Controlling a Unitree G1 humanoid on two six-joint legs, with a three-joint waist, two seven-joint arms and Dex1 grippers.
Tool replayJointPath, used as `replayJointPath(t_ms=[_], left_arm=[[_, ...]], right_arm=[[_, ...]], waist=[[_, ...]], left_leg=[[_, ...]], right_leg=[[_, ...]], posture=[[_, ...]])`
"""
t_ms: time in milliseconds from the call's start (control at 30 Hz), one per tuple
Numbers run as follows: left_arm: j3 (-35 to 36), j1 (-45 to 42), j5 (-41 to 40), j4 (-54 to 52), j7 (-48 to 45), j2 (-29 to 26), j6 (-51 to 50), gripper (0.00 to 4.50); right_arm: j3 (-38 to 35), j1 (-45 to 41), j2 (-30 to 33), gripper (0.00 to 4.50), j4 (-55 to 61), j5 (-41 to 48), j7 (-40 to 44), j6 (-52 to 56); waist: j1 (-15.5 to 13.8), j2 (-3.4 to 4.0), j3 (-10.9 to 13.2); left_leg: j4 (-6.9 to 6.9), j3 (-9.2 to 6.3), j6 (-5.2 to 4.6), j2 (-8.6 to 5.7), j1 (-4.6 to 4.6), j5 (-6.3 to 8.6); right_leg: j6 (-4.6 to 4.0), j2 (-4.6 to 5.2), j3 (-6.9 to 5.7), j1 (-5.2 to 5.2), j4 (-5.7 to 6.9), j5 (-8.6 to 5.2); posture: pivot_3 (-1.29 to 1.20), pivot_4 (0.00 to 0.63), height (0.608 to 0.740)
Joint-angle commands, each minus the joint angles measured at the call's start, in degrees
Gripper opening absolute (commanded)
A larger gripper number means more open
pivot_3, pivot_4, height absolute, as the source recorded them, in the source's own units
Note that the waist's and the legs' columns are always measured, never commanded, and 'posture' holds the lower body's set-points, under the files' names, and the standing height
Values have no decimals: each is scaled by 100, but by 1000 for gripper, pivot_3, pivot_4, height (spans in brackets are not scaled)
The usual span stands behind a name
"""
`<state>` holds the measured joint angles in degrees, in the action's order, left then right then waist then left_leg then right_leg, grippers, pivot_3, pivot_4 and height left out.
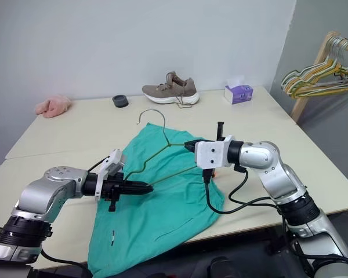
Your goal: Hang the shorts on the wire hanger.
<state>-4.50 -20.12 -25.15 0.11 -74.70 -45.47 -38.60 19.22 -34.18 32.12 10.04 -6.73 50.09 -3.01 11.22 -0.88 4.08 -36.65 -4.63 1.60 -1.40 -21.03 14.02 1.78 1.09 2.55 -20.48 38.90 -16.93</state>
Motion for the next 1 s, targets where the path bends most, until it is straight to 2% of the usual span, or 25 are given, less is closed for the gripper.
replayJointPath(t_ms=[33,200,300,333,467,833,933,1000], left_arm=[[157,-5,-62,-168,101,-42,84,0],[86,74,180,-243,160,-166,503,0],[-70,84,521,-243,87,-335,1027,0],[-120,69,623,-226,50,-385,1198,0],[-247,-104,860,-124,-87,-466,1663,0],[-494,-208,1392,-75,-257,-506,2453,0],[-470,-171,1432,-72,-247,-492,2511,0],[-463,-148,1433,-92,-259,-488,2517,0]], right_arm=[[-233,60,145,1430,408,371,270,289],[-834,276,656,3132,949,1155,628,1556],[-974,286,919,4238,1015,1203,615,2193],[-936,292,993,4470,1021,1169,627,2373],[-564,418,1214,4470,1093,1157,928,2905],[439,-6,951,4470,603,922,1309,3329],[581,-37,928,3834,575,907,1375,3437],[644,-16,898,3172,566,872,1359,3468]], waist=[[-2,0,0],[-15,0,2],[-12,-1,2],[-8,0,2],[-9,1,4],[4,-1,19],[1,-1,21],[1,-2,21]], left_leg=[[0,0,0,0,0,0],[0,0,1,-1,-2,0],[0,0,1,-1,-1,0],[1,0,1,0,1,1],[10,2,1,0,3,1],[14,3,1,0,1,1],[16,2,1,0,0,1],[16,3,1,0,0,1]], right_leg=[[0,0,0,0,0,0],[0,4,0,0,-3,0],[-2,4,-1,0,-2,-1],[-4,4,-2,0,-2,-2],[-12,4,-2,-1,-3,-7],[-11,3,-4,-6,-3,-8],[-11,3,-4,-7,-3,-8],[-10,4,-3,-7,-3,-8]], posture=[[-210,20,740],[-213,23,740],[-221,25,740],[-221,25,740],[-232,25,740],[-217,30,740],[-214,30,740],[-213,31,740]])
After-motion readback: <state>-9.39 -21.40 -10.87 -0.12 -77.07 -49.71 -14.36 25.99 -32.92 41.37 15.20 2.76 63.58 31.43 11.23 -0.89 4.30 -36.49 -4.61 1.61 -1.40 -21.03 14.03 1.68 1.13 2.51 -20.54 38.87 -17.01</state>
